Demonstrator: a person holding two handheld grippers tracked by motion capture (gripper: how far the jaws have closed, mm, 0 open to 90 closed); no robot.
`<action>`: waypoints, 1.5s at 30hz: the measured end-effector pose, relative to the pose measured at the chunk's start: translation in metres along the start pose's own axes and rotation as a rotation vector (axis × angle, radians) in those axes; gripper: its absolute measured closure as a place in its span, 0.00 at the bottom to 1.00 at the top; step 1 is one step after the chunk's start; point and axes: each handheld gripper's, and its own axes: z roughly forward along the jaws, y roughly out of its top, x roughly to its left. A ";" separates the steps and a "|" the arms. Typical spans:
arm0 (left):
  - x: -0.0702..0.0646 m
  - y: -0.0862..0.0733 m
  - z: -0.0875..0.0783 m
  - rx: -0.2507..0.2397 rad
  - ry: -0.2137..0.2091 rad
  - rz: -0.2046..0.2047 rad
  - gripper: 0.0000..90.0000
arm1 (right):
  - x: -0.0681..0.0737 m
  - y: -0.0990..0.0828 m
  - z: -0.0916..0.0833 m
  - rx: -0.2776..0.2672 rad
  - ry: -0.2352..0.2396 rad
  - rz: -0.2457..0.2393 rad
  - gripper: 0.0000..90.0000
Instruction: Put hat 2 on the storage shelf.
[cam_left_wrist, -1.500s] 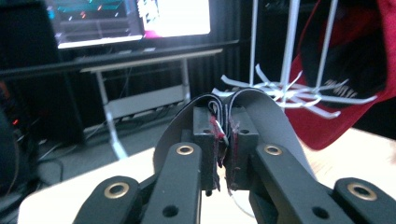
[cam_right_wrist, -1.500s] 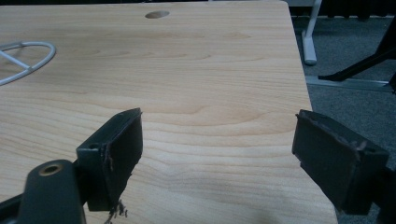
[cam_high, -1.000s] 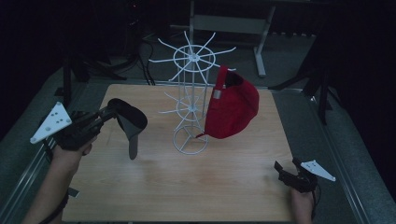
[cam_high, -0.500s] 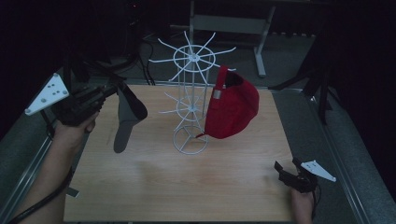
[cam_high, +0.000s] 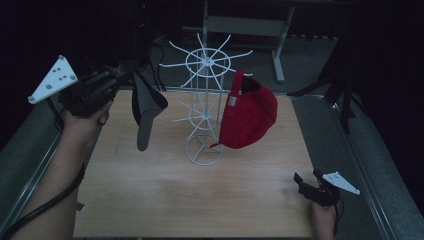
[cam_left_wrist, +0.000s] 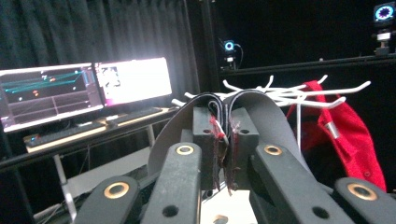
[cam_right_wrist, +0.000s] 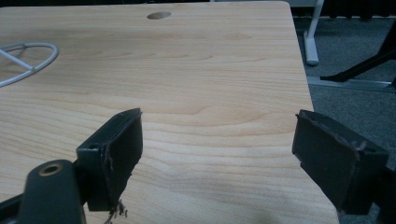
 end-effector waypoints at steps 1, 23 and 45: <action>-0.001 0.003 0.002 0.000 -0.002 0.004 0.95 | 0.000 0.000 0.000 0.001 0.000 0.000 0.18; -0.004 0.036 0.057 0.058 0.010 0.085 0.95 | -0.001 0.000 0.000 -0.002 0.007 0.008 0.18; 0.007 0.004 0.075 0.173 0.064 0.036 0.95 | -0.002 0.000 -0.001 -0.003 0.012 0.015 0.18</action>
